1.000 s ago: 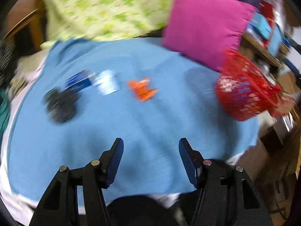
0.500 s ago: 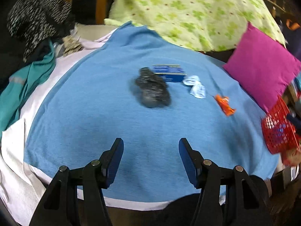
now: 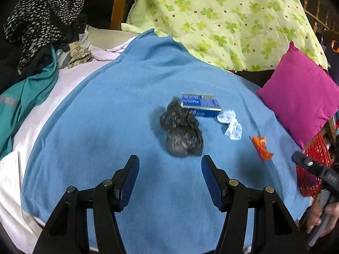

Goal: Collect trash
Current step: 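Grasp the black plastic bag with the left gripper while the right grasps the orange wrapper, then carry the black bag and orange wrapper toward the red wastebasket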

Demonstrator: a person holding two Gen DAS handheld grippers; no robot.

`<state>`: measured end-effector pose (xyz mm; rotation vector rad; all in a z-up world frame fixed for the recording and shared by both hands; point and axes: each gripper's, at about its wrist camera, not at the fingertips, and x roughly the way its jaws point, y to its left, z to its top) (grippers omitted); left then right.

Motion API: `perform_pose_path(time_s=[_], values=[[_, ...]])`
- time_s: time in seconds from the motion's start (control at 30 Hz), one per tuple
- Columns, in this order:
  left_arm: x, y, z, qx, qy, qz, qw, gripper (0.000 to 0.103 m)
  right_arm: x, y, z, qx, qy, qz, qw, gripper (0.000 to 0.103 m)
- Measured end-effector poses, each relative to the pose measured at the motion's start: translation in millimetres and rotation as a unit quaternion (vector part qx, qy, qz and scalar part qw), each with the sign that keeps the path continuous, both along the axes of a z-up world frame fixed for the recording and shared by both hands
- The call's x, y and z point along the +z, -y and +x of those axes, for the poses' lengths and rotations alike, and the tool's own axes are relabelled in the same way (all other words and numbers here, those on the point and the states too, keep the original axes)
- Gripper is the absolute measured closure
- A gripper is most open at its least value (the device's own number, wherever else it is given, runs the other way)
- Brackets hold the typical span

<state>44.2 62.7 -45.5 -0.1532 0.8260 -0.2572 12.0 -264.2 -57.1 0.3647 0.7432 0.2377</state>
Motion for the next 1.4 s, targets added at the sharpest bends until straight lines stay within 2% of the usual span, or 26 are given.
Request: perform_pose_path(time_s=[0.1, 0.33, 0.47, 0.63, 0.67, 0.73, 0.83, 0.9, 1.03, 1.4], values=[[1, 6, 15, -0.005, 0.003, 0.004, 1.0000, 0.041, -10, -5, 20, -0.001, -0.001, -0.021, 1.000, 0.050], [-7, 20, 59, -0.008, -0.017, 0.004, 0.9998, 0.040, -36, -4, 64, -0.019, -0.027, -0.054, 0.998, 0.055], [-20, 28, 84, -0.005, -0.040, -0.002, 0.9992, 0.040, -55, -5, 86, -0.024, -0.065, -0.069, 0.995, 0.063], [-47, 41, 104, 0.001, -0.076, -0.001, 0.9971, 0.040, -59, -9, 88, -0.023, -0.061, -0.080, 0.995, 0.071], [-51, 43, 103, 0.001, -0.081, -0.004, 0.9967, 0.045, -59, -9, 87, -0.023, -0.059, -0.079, 0.995, 0.071], [-53, 45, 98, -0.006, -0.077, -0.017, 0.9969, 0.062, -57, -8, 81, -0.025, -0.053, -0.075, 0.995, 0.072], [-44, 52, 83, -0.005, -0.053, 0.010, 0.9985, 0.062, -48, -8, 66, -0.021, -0.037, -0.069, 0.997, 0.072], [-36, 55, 71, -0.011, -0.040, 0.014, 0.9991, 0.062, -42, -7, 55, -0.016, -0.030, -0.055, 0.998, 0.072], [-8, 63, 39, -0.005, -0.002, 0.054, 0.9985, 0.062, -28, -9, 30, -0.009, -0.010, -0.044, 0.999, 0.072], [67, 97, -37, -0.001, 0.082, 0.113, 0.9902, 0.062, 29, 4, -50, -0.005, 0.052, -0.014, 0.999, 0.072]])
